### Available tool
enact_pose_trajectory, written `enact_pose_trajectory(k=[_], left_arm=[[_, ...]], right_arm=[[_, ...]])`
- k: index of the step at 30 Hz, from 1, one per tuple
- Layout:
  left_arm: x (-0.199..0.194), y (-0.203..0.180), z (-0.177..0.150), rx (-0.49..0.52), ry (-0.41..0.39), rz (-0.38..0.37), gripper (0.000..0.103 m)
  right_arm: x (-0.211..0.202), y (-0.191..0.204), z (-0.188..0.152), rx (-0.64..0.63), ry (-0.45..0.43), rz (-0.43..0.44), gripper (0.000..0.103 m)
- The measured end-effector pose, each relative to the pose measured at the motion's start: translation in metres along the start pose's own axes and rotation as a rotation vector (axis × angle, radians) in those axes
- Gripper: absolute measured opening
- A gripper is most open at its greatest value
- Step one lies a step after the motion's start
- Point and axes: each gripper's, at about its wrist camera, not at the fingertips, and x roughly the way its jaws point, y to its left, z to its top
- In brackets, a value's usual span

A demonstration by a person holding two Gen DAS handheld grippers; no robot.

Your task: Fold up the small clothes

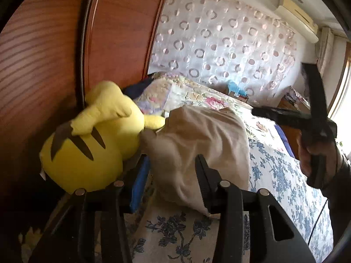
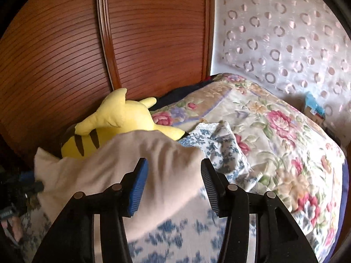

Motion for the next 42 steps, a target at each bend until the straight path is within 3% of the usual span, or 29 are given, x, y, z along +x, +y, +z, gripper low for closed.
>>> enact_pose_trajectory(k=[1, 3, 4, 10, 16, 19, 28, 42], left_arm=[[-0.003, -0.003, 0.001, 0.019, 0.000, -0.001, 0.062], [-0.011, -0.009, 0.003, 0.043, -0.032, -0.012, 0.082], [-0.014, -0.012, 0.003, 0.052, -0.043, -0.015, 0.083], [-0.034, -0.047, 0.000, 0.142, -0.070, -0.053, 0.084], [-0.052, -0.084, -0.010, 0.220, -0.084, -0.090, 0.084], [-0.061, -0.102, -0.017, 0.255, -0.088, -0.111, 0.084], [-0.090, -0.150, -0.038, 0.343, -0.105, -0.197, 0.084], [-0.150, -0.193, -0.038, 0.388, -0.191, -0.280, 0.084]], right_arm=[[-0.006, 0.003, -0.005, 0.006, -0.008, -0.004, 0.052], [-0.021, 0.007, -0.015, 0.022, -0.022, -0.012, 0.052], [-0.033, 0.009, -0.023, 0.032, -0.034, -0.019, 0.052], [-0.093, 0.026, -0.070, 0.091, -0.107, -0.066, 0.052], [-0.146, 0.043, -0.117, 0.147, -0.157, -0.120, 0.072], [-0.167, 0.051, -0.137, 0.179, -0.177, -0.157, 0.077], [-0.231, 0.081, -0.192, 0.277, -0.239, -0.269, 0.078], [-0.333, 0.127, -0.236, 0.381, -0.378, -0.459, 0.078]])
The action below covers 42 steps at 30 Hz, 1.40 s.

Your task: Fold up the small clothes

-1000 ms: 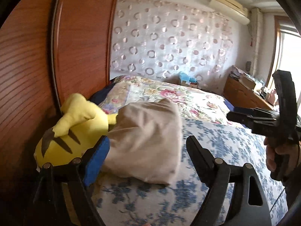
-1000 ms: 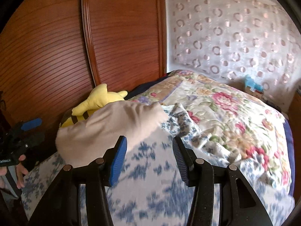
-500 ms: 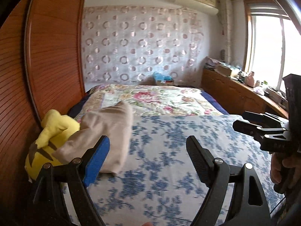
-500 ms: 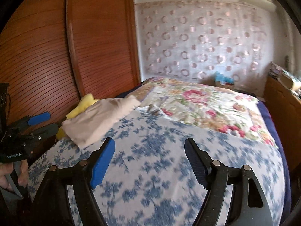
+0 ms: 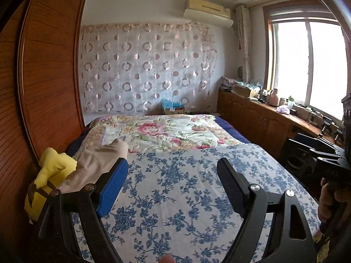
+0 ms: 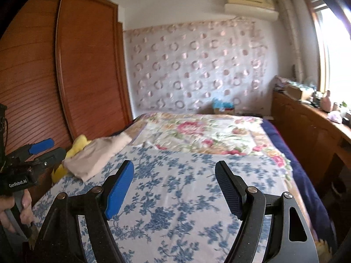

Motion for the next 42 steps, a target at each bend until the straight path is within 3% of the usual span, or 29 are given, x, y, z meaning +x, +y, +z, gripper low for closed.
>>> enact_pose_trajectory(k=[10, 18, 42], left_arm=[[-0.023, -0.004, 0.013, 0.003, -0.035, 0.029, 0.084], [-0.032, -0.001, 0.015, -0.010, -0.040, 0.064, 0.084], [-0.030, 0.001, 0.013, -0.014, -0.036, 0.063, 0.084]], right_arm=[[-0.024, 0.016, -0.004, 0.009, -0.045, -0.039, 0.080], [-0.013, 0.012, -0.009, 0.009, -0.064, -0.034, 0.081], [-0.004, 0.005, -0.012, 0.003, -0.056, -0.034, 0.082]])
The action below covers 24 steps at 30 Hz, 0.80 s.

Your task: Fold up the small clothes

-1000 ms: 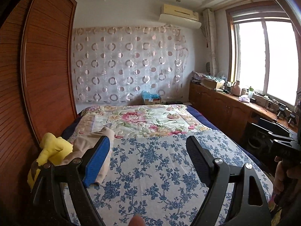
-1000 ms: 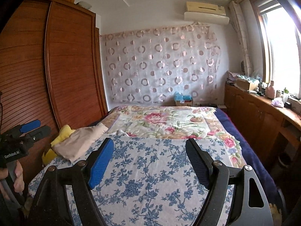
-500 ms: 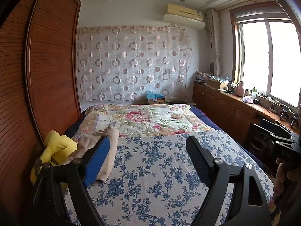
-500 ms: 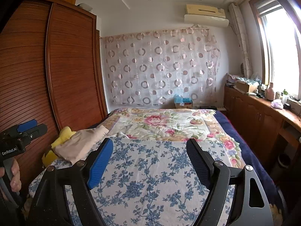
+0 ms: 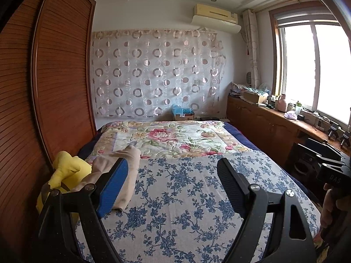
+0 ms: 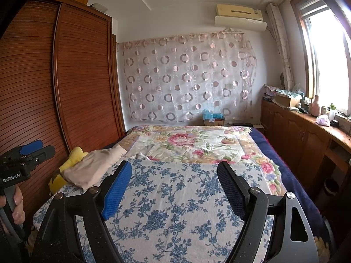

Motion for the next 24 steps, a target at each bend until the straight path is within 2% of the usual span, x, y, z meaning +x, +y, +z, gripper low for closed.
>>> enact_pose_trajectory(k=[24], left_arm=[[0.0009, 0.0005, -0.0013, 0.003, 0.000, 0.002, 0.084]], right_arm=[[-0.0007, -0.0058, 0.0002, -0.001, -0.001, 0.001, 0.082]])
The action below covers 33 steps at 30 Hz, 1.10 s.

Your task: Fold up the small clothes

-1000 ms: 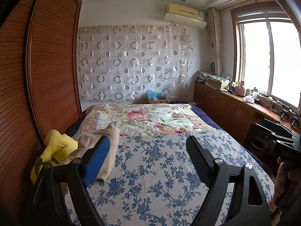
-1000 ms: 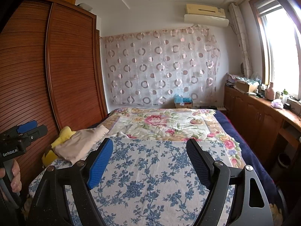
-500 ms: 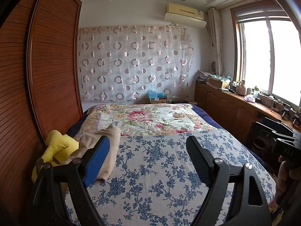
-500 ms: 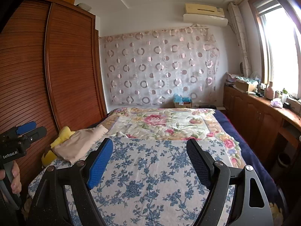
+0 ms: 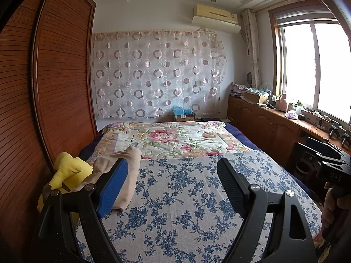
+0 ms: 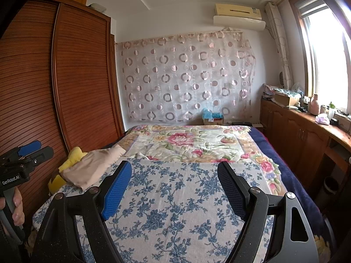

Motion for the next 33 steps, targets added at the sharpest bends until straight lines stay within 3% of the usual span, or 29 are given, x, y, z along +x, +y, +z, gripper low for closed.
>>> enact_pose_trajectory(k=[33], left_arm=[[0.0017, 0.0018, -0.0037, 0.004, -0.004, 0.002, 0.084]], right_arm=[[0.0006, -0.0020, -0.0001, 0.000, -0.001, -0.002, 0.082]])
